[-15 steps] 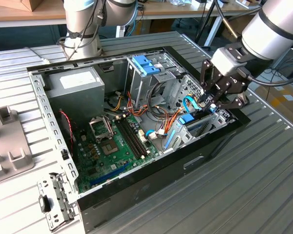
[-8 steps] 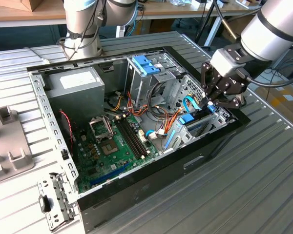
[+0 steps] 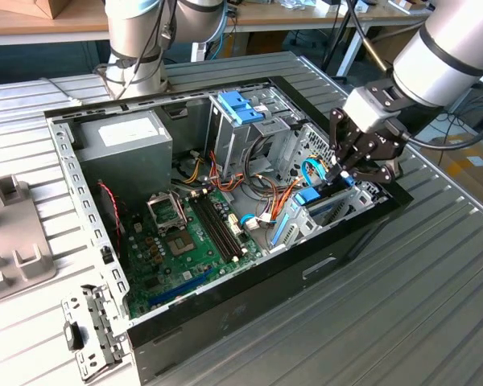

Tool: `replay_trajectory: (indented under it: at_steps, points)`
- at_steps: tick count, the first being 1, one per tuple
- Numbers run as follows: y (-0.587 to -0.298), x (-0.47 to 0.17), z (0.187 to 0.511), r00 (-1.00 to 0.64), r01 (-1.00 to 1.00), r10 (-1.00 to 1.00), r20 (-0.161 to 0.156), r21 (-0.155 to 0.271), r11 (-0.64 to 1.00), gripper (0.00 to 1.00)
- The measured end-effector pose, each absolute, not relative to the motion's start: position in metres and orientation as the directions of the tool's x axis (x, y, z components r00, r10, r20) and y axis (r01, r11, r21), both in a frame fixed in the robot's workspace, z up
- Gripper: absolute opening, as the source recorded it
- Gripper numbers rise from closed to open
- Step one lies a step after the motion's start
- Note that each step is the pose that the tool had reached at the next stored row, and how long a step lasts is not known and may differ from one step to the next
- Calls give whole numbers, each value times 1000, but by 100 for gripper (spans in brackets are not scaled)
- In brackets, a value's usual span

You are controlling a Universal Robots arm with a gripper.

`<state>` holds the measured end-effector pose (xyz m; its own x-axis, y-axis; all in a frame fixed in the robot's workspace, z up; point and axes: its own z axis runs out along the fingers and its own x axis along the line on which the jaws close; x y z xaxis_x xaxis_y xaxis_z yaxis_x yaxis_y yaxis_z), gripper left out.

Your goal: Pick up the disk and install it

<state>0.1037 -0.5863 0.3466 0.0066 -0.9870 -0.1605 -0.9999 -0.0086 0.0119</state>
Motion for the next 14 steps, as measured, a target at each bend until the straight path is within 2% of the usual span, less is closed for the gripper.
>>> replay_trajectory:
  at_steps: [7, 14]
  points:
    - [-586, 104, 346, 7, -1000, -987, -161, 12, -9, 11]
    - [-586, 104, 359, 7, -1000, -987, -162, 12, -9, 11]
